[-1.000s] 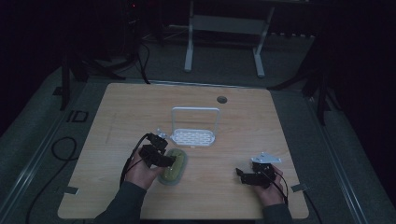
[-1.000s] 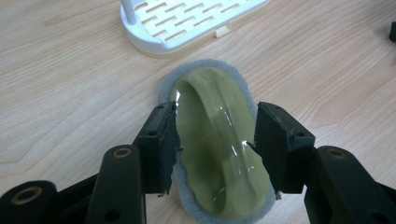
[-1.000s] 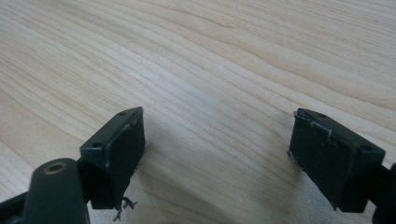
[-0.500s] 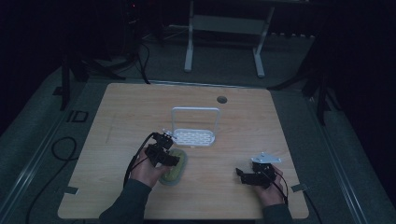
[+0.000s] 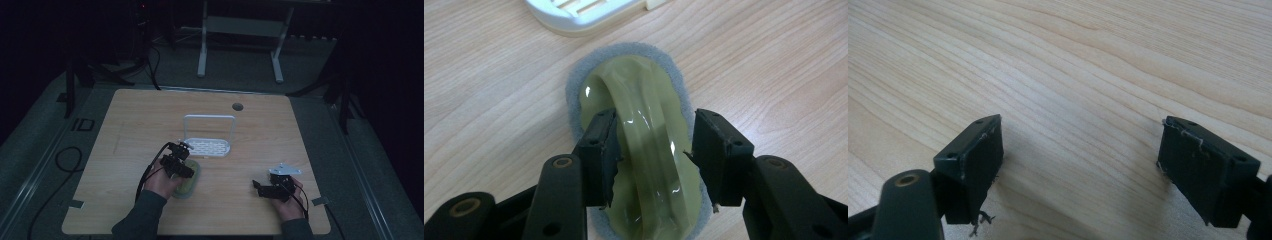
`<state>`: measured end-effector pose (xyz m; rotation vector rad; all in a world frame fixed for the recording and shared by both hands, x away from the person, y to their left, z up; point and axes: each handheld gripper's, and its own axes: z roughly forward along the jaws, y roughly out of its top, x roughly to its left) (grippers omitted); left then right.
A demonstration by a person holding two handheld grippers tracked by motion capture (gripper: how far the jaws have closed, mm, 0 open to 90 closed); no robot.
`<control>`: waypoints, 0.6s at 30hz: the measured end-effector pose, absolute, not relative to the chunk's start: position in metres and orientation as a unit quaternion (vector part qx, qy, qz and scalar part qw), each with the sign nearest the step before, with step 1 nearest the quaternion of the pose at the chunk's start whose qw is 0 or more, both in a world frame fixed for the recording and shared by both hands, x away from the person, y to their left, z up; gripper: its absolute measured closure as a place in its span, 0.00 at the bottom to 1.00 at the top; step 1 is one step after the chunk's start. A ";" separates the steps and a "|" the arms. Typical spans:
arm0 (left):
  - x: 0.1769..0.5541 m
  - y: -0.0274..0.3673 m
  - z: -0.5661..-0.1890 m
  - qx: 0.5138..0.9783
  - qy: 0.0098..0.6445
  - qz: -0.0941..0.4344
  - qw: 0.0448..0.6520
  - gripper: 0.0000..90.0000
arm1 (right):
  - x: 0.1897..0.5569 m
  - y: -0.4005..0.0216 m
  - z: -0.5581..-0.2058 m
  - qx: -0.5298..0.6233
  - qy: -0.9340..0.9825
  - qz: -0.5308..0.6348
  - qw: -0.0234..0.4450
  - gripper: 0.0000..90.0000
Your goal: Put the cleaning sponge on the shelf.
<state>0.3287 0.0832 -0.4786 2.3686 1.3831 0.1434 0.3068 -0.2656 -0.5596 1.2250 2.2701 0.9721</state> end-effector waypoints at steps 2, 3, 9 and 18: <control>0.330 0.083 -0.480 0.847 0.492 0.048 0.193 0.61 | 0.307 -0.266 -0.560 0.436 0.808 0.346 0.191 0.20; 0.330 0.083 -0.480 0.847 0.492 0.048 0.193 0.61 | 0.307 -0.266 -0.560 0.436 0.808 0.346 0.191 0.20; 0.332 0.083 -0.484 0.854 0.487 0.041 0.181 0.63 | 0.307 -0.266 -0.560 0.436 0.808 0.346 0.191 0.20; 0.333 0.083 -0.484 0.865 0.472 0.037 0.169 0.72 | 0.307 -0.266 -0.560 0.436 0.808 0.346 0.191 0.20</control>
